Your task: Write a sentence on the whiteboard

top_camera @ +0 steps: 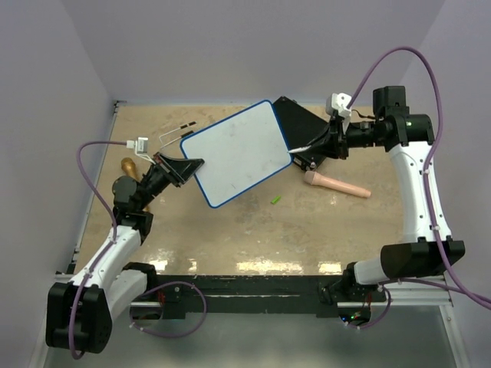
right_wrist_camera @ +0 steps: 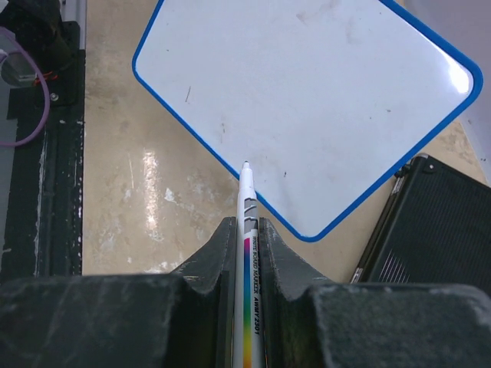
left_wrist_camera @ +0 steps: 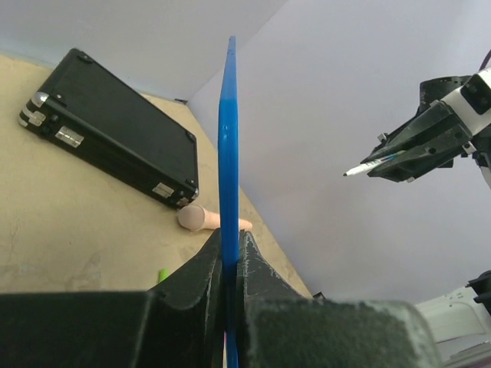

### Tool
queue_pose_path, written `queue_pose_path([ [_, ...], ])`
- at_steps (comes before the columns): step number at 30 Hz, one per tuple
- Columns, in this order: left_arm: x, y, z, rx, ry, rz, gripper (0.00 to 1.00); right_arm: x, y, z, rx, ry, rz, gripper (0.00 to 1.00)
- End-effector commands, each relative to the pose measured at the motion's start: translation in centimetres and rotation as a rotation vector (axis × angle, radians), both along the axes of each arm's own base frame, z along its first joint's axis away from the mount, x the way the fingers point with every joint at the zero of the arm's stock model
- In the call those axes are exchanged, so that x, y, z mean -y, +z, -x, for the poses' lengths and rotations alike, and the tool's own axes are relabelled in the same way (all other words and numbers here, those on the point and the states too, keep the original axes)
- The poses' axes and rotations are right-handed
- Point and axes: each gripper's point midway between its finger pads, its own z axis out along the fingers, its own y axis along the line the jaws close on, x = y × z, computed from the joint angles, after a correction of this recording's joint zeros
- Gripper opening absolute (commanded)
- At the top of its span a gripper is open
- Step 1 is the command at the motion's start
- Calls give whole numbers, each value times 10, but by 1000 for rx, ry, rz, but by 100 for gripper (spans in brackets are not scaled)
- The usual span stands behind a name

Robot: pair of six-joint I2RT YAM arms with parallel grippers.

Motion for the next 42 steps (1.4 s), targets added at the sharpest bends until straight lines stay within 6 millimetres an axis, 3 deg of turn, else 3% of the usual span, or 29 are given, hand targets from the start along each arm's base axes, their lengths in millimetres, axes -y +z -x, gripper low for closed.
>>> queue_pose_path([
  [1,-5,43,6,167,80,-12,0,-1,1,18,48,25,16,0],
  [3,-7,44,16,194,87,-15,0,-2,-3,26,39,31,8,0],
  [7,-7,44,33,181,86,16,0,-2,13,48,85,-4,-10,0],
  [11,-7,47,44,140,68,53,0,-2,27,55,104,-73,-56,0],
  [15,-7,49,51,135,69,69,0,-4,29,65,103,-50,-60,0],
  [19,4,48,58,131,35,73,0,-10,28,72,107,-10,-75,0],
  [26,29,38,65,110,-16,44,0,-40,22,78,133,91,-69,0],
  [33,57,26,73,82,-39,29,0,-48,17,96,150,146,-77,0],
  [42,64,19,80,56,-9,59,0,-56,15,118,152,211,-80,0],
])
